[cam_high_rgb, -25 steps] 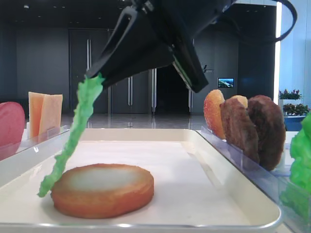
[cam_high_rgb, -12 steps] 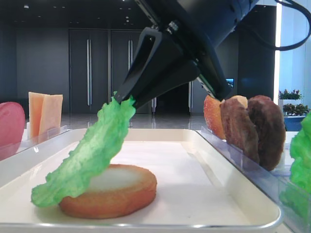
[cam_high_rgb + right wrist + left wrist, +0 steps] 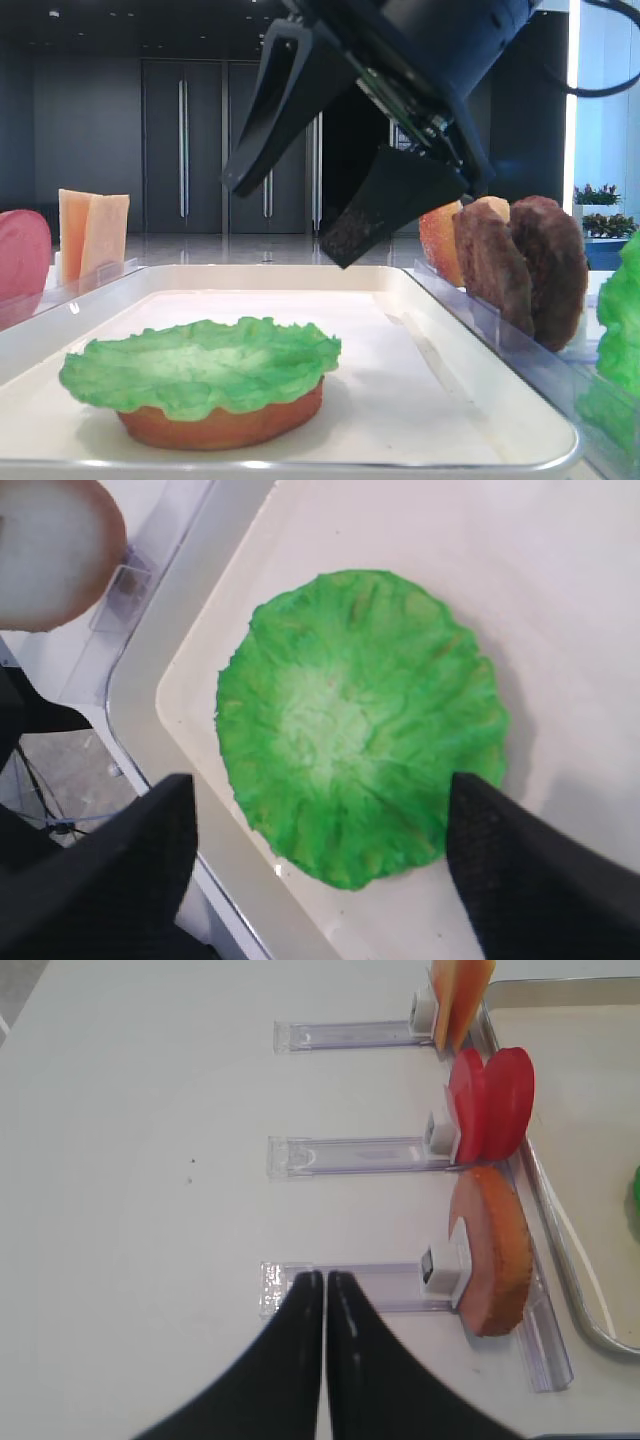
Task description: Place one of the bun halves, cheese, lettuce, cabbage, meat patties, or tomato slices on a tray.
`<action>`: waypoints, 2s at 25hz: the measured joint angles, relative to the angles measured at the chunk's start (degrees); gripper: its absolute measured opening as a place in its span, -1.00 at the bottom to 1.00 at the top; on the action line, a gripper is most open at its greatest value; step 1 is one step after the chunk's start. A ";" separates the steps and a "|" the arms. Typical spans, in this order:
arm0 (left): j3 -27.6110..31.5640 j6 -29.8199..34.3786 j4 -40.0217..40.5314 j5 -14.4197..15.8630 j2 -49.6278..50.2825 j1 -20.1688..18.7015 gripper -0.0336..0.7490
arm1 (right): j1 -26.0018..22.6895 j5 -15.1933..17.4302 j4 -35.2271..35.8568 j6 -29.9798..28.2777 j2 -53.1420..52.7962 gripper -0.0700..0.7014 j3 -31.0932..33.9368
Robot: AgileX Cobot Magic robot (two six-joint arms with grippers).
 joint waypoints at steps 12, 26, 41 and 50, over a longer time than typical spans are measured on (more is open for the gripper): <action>0.00 0.00 0.00 0.00 0.00 0.00 -0.93 | -2.01 2.46 -27.95 21.00 -13.60 0.58 0.00; 0.00 0.00 0.00 0.00 0.00 0.00 -0.93 | -25.99 19.95 -44.88 33.66 -19.38 0.58 -0.07; 0.00 0.00 0.00 0.00 0.00 0.00 -0.93 | -36.20 21.72 -49.10 36.66 -27.00 0.58 4.62; 0.00 0.00 0.00 0.00 0.00 0.00 -0.93 | -35.57 21.44 -49.10 36.66 -47.86 0.58 17.01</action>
